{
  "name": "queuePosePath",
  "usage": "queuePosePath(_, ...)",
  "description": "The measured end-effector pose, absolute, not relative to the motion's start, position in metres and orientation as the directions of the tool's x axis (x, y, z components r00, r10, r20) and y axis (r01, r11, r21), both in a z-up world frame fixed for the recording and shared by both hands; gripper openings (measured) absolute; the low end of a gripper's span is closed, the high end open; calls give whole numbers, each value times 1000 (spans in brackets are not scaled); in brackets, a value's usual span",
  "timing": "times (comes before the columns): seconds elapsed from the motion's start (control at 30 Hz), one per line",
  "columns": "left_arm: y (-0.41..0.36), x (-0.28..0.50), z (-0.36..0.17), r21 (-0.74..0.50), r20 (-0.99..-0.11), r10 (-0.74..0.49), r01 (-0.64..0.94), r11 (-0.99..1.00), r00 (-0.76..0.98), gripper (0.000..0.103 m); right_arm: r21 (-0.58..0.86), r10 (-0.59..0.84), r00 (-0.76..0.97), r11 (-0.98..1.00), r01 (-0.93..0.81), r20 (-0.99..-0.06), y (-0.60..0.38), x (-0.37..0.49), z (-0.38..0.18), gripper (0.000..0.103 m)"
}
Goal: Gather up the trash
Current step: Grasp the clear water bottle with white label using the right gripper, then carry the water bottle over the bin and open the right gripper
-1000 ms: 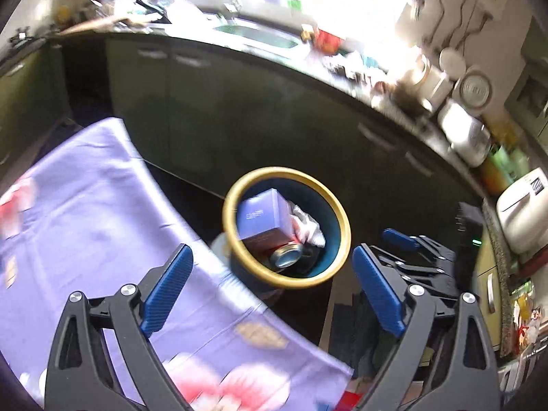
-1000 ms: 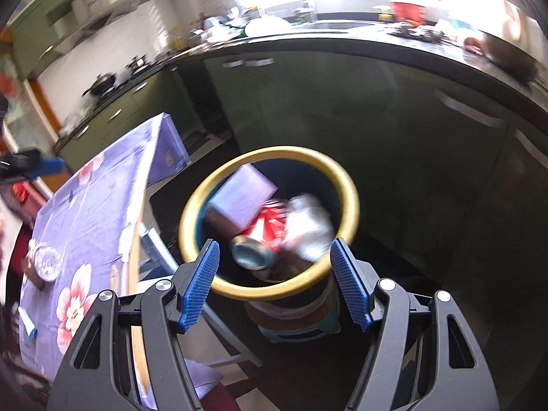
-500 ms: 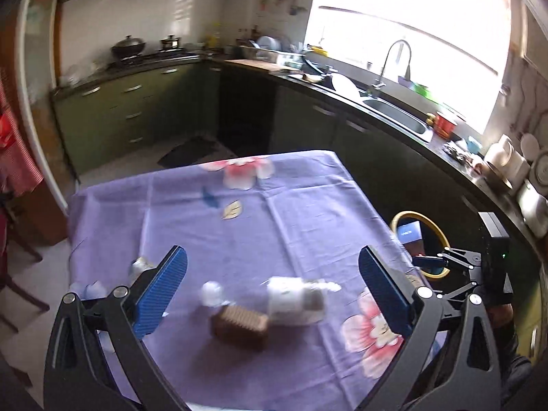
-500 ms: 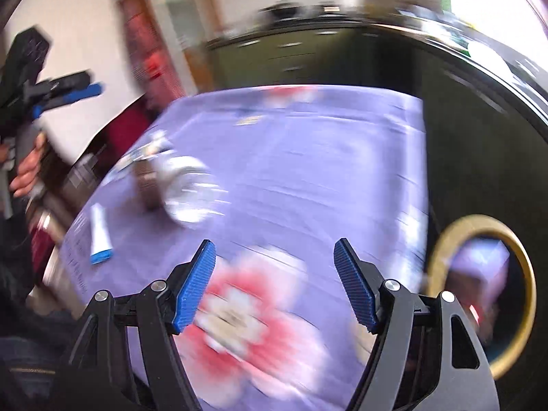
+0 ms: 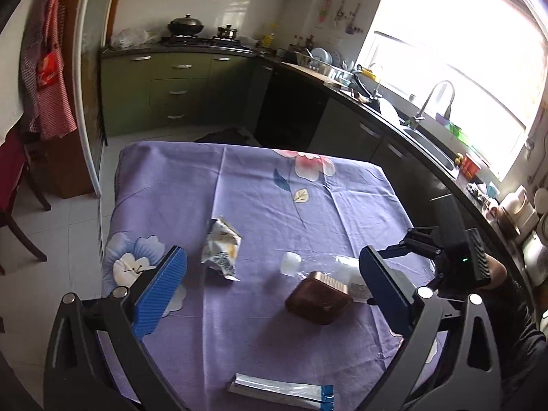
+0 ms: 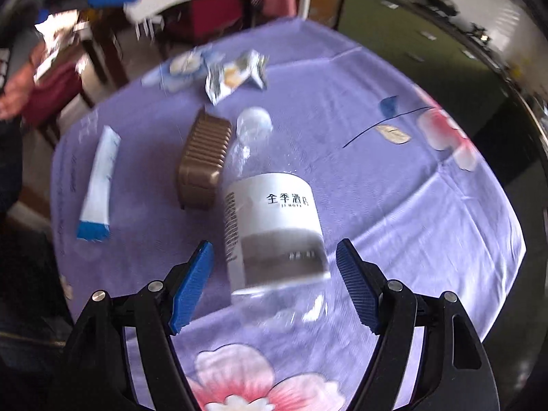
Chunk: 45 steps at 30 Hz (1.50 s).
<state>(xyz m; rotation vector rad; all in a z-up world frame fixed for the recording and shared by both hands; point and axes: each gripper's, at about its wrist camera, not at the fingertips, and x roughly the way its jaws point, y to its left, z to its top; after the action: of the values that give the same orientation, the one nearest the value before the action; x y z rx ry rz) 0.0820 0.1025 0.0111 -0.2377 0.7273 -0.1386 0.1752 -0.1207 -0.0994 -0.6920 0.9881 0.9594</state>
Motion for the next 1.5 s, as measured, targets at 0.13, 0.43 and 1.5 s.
queuePosePath(0.13, 112, 78, 7, -273, -640, -202, 27, 962, 741, 96, -56, 297, 183, 387, -920, -937, -108, 188, -117, 74)
queuePosePath(0.43, 116, 80, -4, -285, -654, -212, 23, 958, 726, 96, -36, 275, 135, 338, -941, -952, -88, 193, -136, 74)
queuePosePath(1.5, 69, 89, -2, -257, -659, -276, 135, 957, 699, 96, 124, 369, 436, 860, -495, -821, -315, 175, -77, 65)
